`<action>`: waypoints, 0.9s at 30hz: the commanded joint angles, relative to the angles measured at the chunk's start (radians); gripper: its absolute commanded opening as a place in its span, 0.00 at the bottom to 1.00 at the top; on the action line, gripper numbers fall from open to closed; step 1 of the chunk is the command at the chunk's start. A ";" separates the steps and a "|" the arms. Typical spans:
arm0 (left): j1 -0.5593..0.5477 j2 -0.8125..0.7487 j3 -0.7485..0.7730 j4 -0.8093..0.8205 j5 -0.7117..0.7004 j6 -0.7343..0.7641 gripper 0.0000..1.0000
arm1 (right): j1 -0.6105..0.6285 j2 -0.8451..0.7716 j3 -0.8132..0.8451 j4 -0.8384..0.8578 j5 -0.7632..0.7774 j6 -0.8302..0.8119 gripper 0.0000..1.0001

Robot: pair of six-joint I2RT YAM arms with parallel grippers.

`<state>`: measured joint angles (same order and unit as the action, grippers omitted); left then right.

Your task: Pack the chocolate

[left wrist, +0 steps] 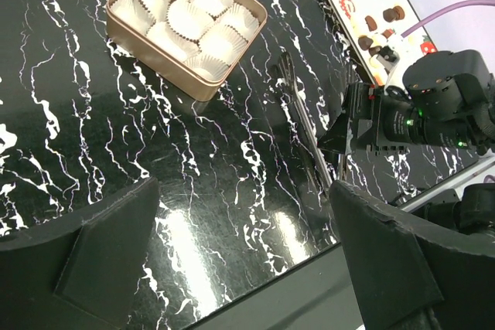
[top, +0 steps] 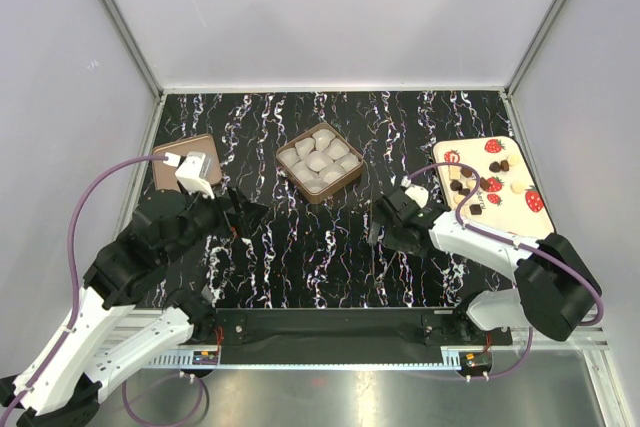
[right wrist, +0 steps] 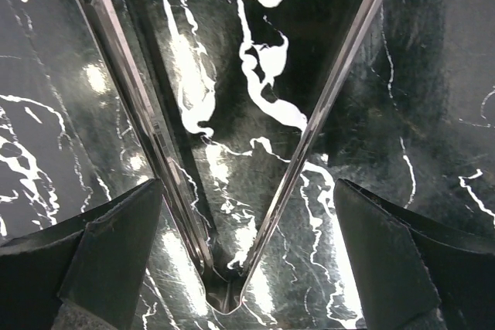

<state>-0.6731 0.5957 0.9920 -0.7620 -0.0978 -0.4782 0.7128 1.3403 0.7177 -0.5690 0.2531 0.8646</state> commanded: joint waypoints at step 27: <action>0.001 -0.043 0.028 0.004 -0.040 0.032 0.99 | 0.008 0.010 0.062 -0.012 0.041 0.036 0.99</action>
<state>-0.6731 0.5625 0.9924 -0.7780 -0.1173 -0.4671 0.7128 1.3411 0.7425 -0.5766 0.2535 0.8982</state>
